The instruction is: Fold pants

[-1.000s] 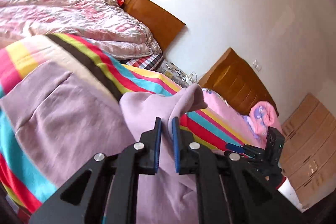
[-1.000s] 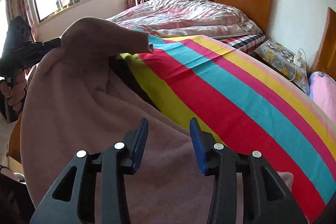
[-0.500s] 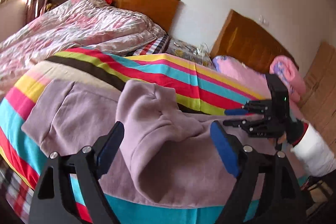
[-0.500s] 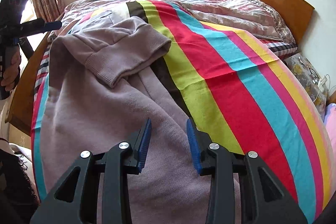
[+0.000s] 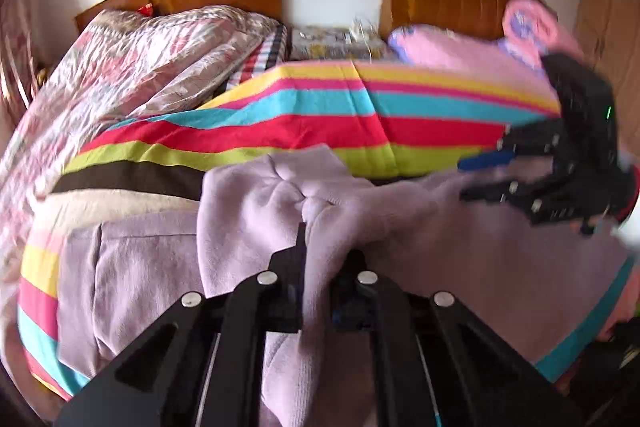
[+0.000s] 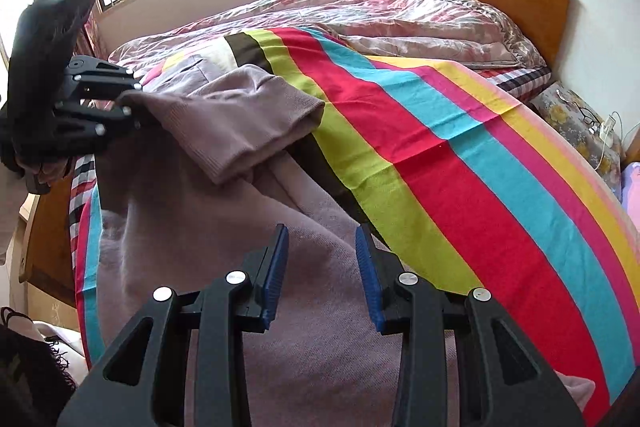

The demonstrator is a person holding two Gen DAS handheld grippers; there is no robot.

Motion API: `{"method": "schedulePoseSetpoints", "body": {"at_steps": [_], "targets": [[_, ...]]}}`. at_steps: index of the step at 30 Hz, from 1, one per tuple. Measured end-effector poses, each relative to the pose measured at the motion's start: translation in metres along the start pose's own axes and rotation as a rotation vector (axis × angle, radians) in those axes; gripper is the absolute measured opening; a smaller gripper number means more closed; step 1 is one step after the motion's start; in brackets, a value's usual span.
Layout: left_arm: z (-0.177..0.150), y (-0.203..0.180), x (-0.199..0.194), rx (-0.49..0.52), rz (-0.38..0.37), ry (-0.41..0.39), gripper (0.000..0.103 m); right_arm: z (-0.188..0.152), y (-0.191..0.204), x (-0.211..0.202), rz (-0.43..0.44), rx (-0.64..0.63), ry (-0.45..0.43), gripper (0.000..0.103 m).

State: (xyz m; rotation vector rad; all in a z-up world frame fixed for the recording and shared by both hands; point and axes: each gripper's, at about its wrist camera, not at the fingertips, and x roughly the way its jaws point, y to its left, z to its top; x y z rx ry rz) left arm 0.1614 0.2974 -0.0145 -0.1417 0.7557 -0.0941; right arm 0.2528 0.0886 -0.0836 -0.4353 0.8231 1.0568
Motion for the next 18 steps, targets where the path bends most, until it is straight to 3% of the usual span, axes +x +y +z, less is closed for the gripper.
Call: {"method": "schedulePoseSetpoints", "body": {"at_steps": [2,4,7,10,12,14,15,16,17,18], "targets": [[-0.020,0.047,-0.033,-0.306,-0.080,-0.135,0.008,0.003,0.001,0.001,0.018,-0.022,0.003,0.035],[-0.053,0.086,-0.051,-0.537,-0.106,-0.222,0.008,0.009,0.003,0.005,0.049,-0.048,0.011,0.035],[-0.091,0.121,-0.050,-0.721,-0.096,-0.211,0.008,0.017,0.009,0.022,0.064,-0.097,0.057,0.035],[-0.106,0.138,-0.042,-0.801,-0.071,-0.181,0.011,0.018,0.014,0.042,0.052,-0.147,0.122,0.035],[-0.107,0.143,-0.039,-0.815,-0.090,-0.176,0.021,0.017,0.014,0.048,0.047,-0.163,0.129,0.036],[-0.104,0.142,-0.034,-0.796,-0.093,-0.166,0.022,0.016,0.014,0.047,0.042,-0.158,0.126,0.033],[-0.100,0.140,-0.031,-0.780,-0.092,-0.160,0.019,0.015,0.016,0.046,0.038,-0.165,0.122,0.030],[-0.098,0.137,-0.031,-0.763,-0.086,-0.159,0.016,0.013,0.019,0.045,0.036,-0.179,0.114,0.016],[-0.093,0.134,-0.031,-0.743,-0.084,-0.163,0.005,0.012,0.023,0.042,0.010,-0.200,0.104,0.010],[-0.089,0.130,-0.035,-0.724,-0.088,-0.180,0.005,0.012,0.027,0.039,-0.018,-0.218,0.095,0.006]]}}
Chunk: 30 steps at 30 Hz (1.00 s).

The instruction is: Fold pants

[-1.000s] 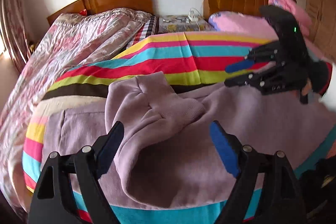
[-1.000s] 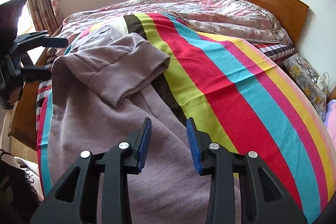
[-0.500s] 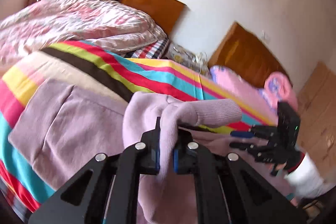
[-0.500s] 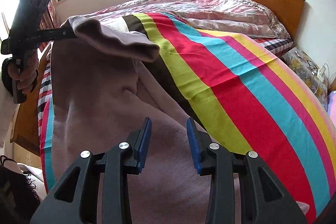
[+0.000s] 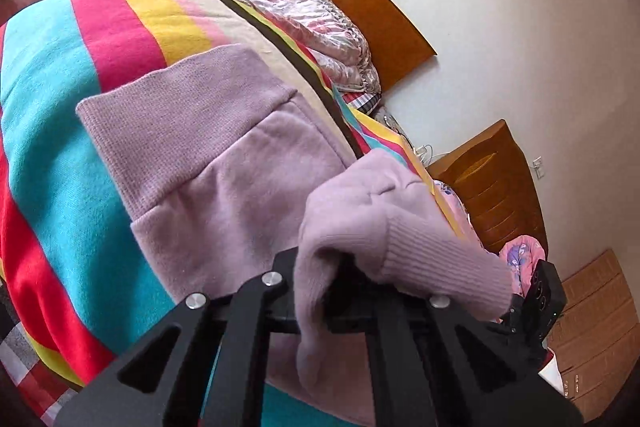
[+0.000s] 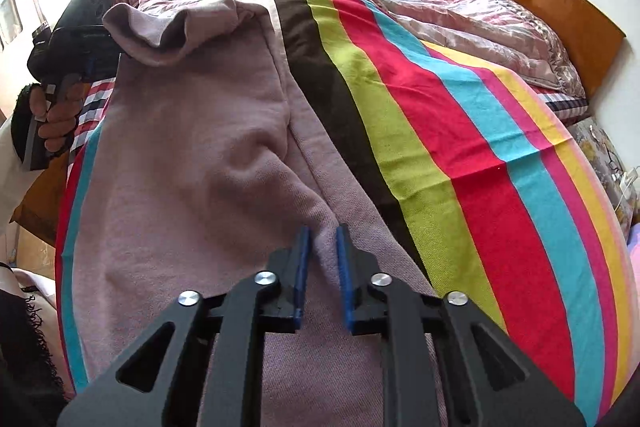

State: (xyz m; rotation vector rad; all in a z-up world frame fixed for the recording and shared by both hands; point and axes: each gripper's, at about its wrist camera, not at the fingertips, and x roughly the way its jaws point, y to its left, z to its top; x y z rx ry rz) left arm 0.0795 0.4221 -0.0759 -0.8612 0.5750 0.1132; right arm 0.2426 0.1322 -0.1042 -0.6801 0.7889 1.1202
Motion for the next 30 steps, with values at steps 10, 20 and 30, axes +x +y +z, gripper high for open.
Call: {"method": "schedulePoseSetpoints", "body": {"at_steps": [10,20,30], "targets": [[0.001,-0.014,-0.020,0.000,-0.056,-0.145,0.005,0.009,-0.016,-0.023,-0.113,0.045,-0.083,0.003],[-0.012,0.029,-0.016,-0.073,-0.009,-0.064,0.007,-0.044,-0.057,-0.061,-0.086,0.242,-0.118,0.053],[-0.013,0.037,-0.005,-0.109,-0.005,-0.058,0.009,-0.096,-0.079,-0.052,-0.138,0.270,0.007,0.029]]}}
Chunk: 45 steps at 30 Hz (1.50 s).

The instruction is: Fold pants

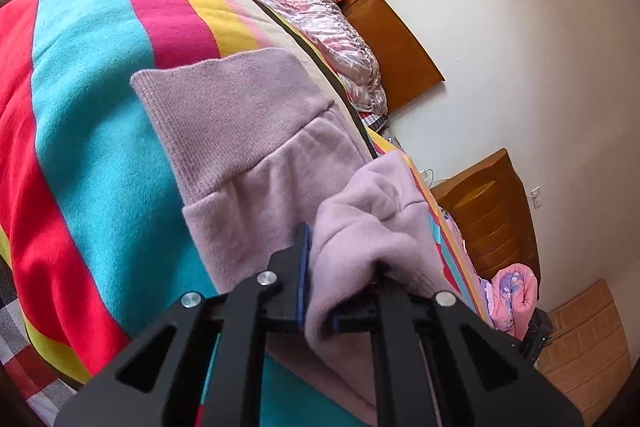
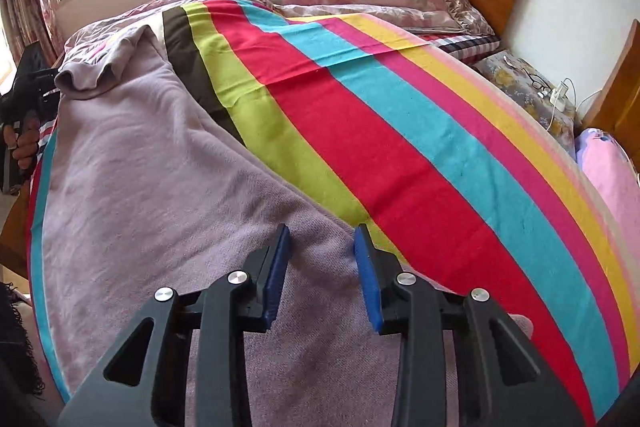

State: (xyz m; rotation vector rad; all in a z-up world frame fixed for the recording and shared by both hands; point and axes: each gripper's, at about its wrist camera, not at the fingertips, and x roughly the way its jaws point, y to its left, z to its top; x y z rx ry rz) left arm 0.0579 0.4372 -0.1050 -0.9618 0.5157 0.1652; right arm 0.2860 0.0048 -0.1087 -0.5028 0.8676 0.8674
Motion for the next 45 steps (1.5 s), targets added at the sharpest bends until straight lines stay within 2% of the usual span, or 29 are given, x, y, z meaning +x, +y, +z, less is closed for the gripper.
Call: {"method": "schedulePoseSetpoints", "body": {"at_steps": [1,2,4,6,9,11,13,16,17,18,20,21,22,23,26,28,30,32,33,35,38,39,40,42,45], "targets": [[-0.001,0.001,-0.001,-0.004,0.000,0.000,0.009,0.001,0.004,-0.002,-0.015,-0.021,-0.008,0.018],[-0.001,0.001,-0.001,-0.006,0.001,0.000,0.009,0.003,0.009,-0.007,-0.049,-0.047,-0.028,0.002],[-0.002,0.001,-0.002,-0.002,0.008,0.000,0.009,0.005,0.011,-0.021,-0.093,-0.029,-0.082,0.003],[-0.004,0.002,-0.002,-0.003,0.012,-0.004,0.010,0.003,0.004,-0.028,-0.087,0.037,-0.110,0.003],[-0.006,0.003,-0.002,-0.016,0.011,-0.007,0.010,-0.005,0.006,-0.006,-0.110,0.046,-0.045,0.003],[-0.007,0.004,-0.003,-0.022,0.008,-0.006,0.010,-0.005,0.010,-0.005,-0.125,0.052,-0.067,0.013],[-0.008,0.004,-0.005,-0.017,0.009,-0.001,0.010,0.001,0.011,-0.011,-0.104,0.090,-0.096,0.017],[-0.008,0.005,-0.006,-0.025,-0.001,0.002,0.010,0.015,0.027,-0.016,-0.048,0.088,-0.151,0.029],[-0.009,0.006,-0.006,-0.032,-0.004,0.002,0.010,0.018,0.036,-0.015,-0.027,0.079,-0.153,0.038],[-0.009,0.006,-0.007,-0.034,-0.005,0.001,0.010,0.021,0.045,-0.011,0.014,0.075,-0.140,0.039],[-0.009,0.005,-0.007,-0.028,-0.001,0.004,0.010,0.019,0.073,0.000,0.090,0.013,-0.072,0.039],[-0.008,0.004,-0.006,-0.026,0.001,0.009,0.010,0.016,0.092,0.007,0.085,-0.057,-0.029,0.039],[-0.007,0.003,-0.006,-0.026,0.002,0.016,0.011,0.012,0.108,0.004,0.022,-0.118,-0.042,0.038],[-0.006,0.003,-0.007,-0.025,0.001,0.023,0.012,0.010,0.118,-0.001,0.020,-0.134,-0.049,0.038],[-0.003,-0.002,-0.006,-0.011,0.008,0.036,0.014,0.008,0.147,-0.037,0.164,-0.152,-0.142,0.038],[-0.003,-0.004,-0.004,0.000,0.016,0.037,0.014,0.004,0.176,-0.047,0.254,-0.219,-0.143,0.036],[-0.003,-0.005,-0.003,-0.002,0.018,0.033,0.014,0.001,0.201,-0.046,0.300,-0.293,-0.120,0.032],[-0.003,-0.006,-0.003,0.000,0.019,0.029,0.014,0.000,0.217,-0.038,0.300,-0.331,-0.094,0.026],[-0.004,-0.006,-0.003,0.001,0.019,0.028,0.014,0.000,0.222,-0.031,0.284,-0.350,-0.076,0.025],[-0.004,-0.007,-0.004,0.003,0.021,0.028,0.012,0.000,0.230,-0.018,0.269,-0.369,-0.043,0.015],[-0.005,-0.011,-0.006,0.030,0.039,0.028,0.010,-0.003,0.234,-0.011,0.264,-0.393,-0.035,0.013],[-0.005,-0.014,-0.007,0.043,0.041,0.027,0.007,-0.004,0.234,-0.012,0.262,-0.397,-0.032,0.013],[-0.004,-0.017,-0.008,0.054,0.036,0.023,0.006,-0.005,0.236,-0.014,0.252,-0.415,-0.032,0.003],[-0.002,-0.022,-0.017,0.046,-0.017,0.005,0.005,-0.006,0.240,-0.021,0.251,-0.450,-0.043,0.003],[0.003,-0.026,-0.030,-0.002,-0.109,0.000,0.005,0.002,0.235,-0.042,0.306,-0.425,-0.073,0.003]]}}
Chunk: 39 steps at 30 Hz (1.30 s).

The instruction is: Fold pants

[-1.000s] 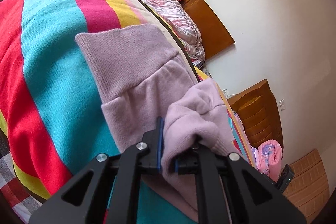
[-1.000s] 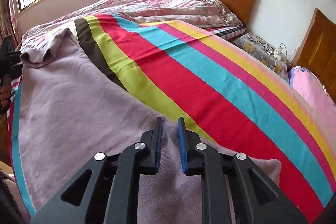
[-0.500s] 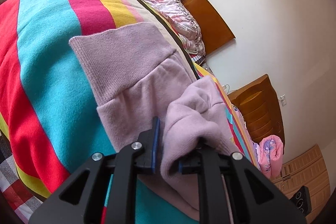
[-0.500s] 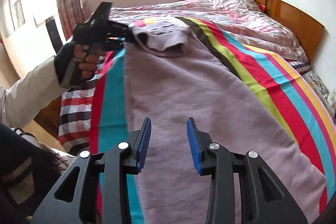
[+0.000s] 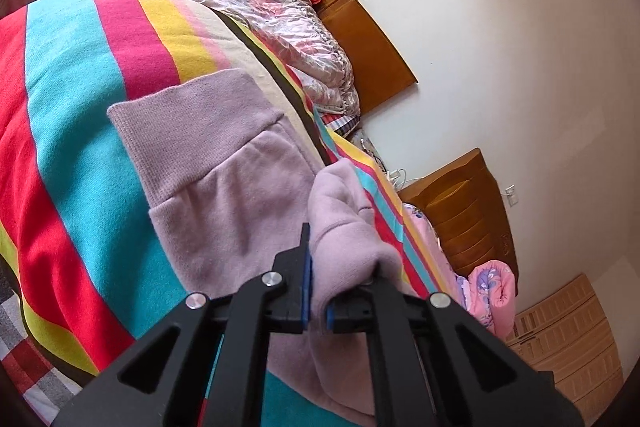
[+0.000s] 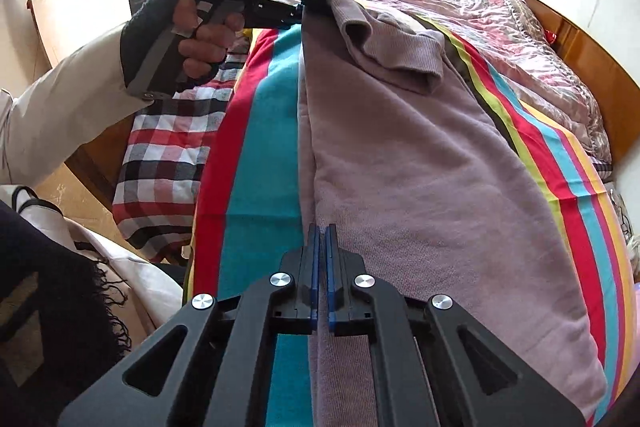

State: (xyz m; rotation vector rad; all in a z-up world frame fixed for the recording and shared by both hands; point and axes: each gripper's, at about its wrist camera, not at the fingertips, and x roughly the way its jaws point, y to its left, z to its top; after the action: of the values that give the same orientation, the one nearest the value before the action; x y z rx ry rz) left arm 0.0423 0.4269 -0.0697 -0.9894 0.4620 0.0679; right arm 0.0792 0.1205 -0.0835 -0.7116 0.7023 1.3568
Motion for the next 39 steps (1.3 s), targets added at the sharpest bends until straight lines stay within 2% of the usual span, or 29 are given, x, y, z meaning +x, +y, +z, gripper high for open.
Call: {"method": "schedulePoseSetpoints", "body": {"at_steps": [2,5,6,8,9,10,11,12,15,18,20,22,24,26,29,30,33,37,38,39], "targets": [[0.001,0.007,0.000,-0.023,0.015,0.015,0.005,0.000,-0.003,-0.004,0.025,0.001,0.001,0.003],[-0.002,0.033,0.013,-0.047,0.091,0.062,0.006,-0.008,-0.008,0.017,0.025,0.004,0.072,0.005],[-0.004,0.041,0.017,-0.063,0.086,0.074,0.009,-0.010,-0.007,0.025,0.046,0.004,0.097,0.006],[-0.004,0.049,0.015,-0.087,0.053,0.072,0.012,-0.010,-0.008,0.026,0.078,0.032,0.075,0.018],[-0.003,0.049,0.013,-0.082,0.051,0.071,0.019,-0.008,-0.010,0.025,0.103,0.047,0.076,0.023],[-0.001,0.047,0.010,-0.072,0.049,0.067,0.026,-0.006,-0.012,0.022,0.112,0.052,0.059,0.032],[0.000,0.044,0.008,-0.059,0.044,0.065,0.040,-0.002,-0.018,0.019,0.112,0.067,0.041,0.035],[0.001,0.038,0.006,-0.029,0.052,0.064,0.055,0.004,-0.025,0.017,0.120,0.091,0.026,0.035],[-0.001,0.008,0.000,0.154,0.151,0.036,0.075,0.027,-0.054,0.017,0.123,0.168,-0.033,0.035],[-0.009,-0.008,0.003,0.326,0.272,0.027,0.077,0.052,-0.095,0.037,0.122,0.292,-0.056,0.035],[-0.010,-0.006,0.007,0.351,0.295,0.040,0.077,0.067,-0.120,0.059,0.087,0.342,-0.031,0.035],[-0.008,0.001,0.009,0.318,0.277,0.046,0.077,0.083,-0.134,0.076,0.022,0.319,-0.005,0.035],[-0.005,0.006,0.010,0.279,0.251,0.040,0.077,0.097,-0.138,0.090,-0.063,0.228,0.023,0.035],[-0.003,0.009,0.009,0.259,0.237,0.032,0.077,0.106,-0.131,0.103,-0.112,0.089,0.052,0.035],[-0.005,0.012,0.007,0.259,0.235,0.023,0.077,0.110,-0.113,0.118,-0.140,-0.090,0.081,0.035],[-0.005,0.013,0.008,0.262,0.235,0.024,0.077,0.112,-0.109,0.117,-0.109,-0.113,0.071,0.035],[-0.002,0.019,0.006,0.207,0.202,0.018,0.077,0.129,-0.111,0.104,0.053,-0.052,-0.030,0.034],[0.008,0.049,-0.003,-0.048,0.070,-0.025,0.077,0.179,-0.131,0.105,0.116,0.107,-0.149,0.036],[0.009,0.054,-0.005,-0.097,0.048,-0.030,0.077,0.189,-0.140,0.107,0.120,0.171,-0.174,0.044],[0.010,0.058,-0.007,-0.130,0.035,-0.030,0.078,0.197,-0.148,0.108,0.112,0.228,-0.188,0.045]]}}
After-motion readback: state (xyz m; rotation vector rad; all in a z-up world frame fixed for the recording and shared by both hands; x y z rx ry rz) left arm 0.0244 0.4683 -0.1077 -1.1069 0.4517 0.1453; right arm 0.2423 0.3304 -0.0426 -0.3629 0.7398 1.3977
